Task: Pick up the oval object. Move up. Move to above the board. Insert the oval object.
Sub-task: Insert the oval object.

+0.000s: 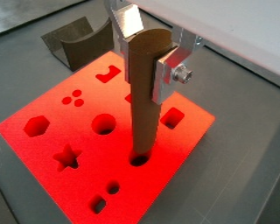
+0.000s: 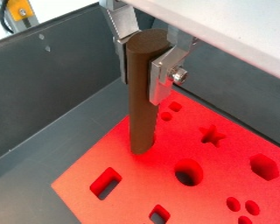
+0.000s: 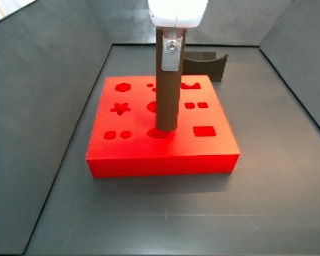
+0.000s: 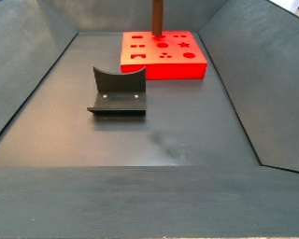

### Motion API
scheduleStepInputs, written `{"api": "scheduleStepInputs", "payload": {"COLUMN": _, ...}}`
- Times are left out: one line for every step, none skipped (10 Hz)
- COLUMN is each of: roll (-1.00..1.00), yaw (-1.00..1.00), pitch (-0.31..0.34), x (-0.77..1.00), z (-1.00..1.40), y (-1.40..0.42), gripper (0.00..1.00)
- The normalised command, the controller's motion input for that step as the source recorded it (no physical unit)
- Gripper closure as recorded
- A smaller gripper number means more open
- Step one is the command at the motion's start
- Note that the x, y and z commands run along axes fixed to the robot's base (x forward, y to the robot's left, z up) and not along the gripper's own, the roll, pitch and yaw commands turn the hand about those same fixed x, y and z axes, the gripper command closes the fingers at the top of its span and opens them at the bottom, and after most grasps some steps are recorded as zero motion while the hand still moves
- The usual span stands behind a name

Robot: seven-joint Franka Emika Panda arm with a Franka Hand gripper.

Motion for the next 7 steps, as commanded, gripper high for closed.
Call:
{"api": "scheduleStepInputs", "payload": {"roll": 0.01, "yaw": 0.0, "pitch": -0.026, "x": 0.0, "z": -0.19, "y": -0.06, "gripper": 1.0}}
{"api": "scheduleStepInputs", "payload": {"roll": 0.01, "yaw": 0.0, "pitch": -0.009, "x": 0.0, "z": -0.12, "y": -0.03, "gripper": 1.0}}
{"api": "scheduleStepInputs", "payload": {"roll": 0.01, "yaw": 0.0, "pitch": 0.0, "x": 0.0, "z": -0.09, "y": 0.0, "gripper": 1.0}}
{"api": "scheduleStepInputs", "payload": {"roll": 0.06, "yaw": 0.09, "pitch": 0.0, "x": -0.15, "z": -0.17, "y": 0.0, "gripper": 1.0}}
{"api": "scheduleStepInputs", "payload": {"roll": 0.06, "yaw": 0.13, "pitch": -0.003, "x": -0.23, "z": -0.22, "y": 0.0, "gripper": 1.0}}
{"api": "scheduleStepInputs", "payload": {"roll": 0.0, "yaw": 0.12, "pitch": -0.026, "x": -0.18, "z": -0.15, "y": -0.01, "gripper": 1.0}}
{"api": "scheduleStepInputs", "payload": {"roll": 0.0, "yaw": 0.08, "pitch": -0.043, "x": -0.09, "z": -0.07, "y": -0.05, "gripper": 1.0}}
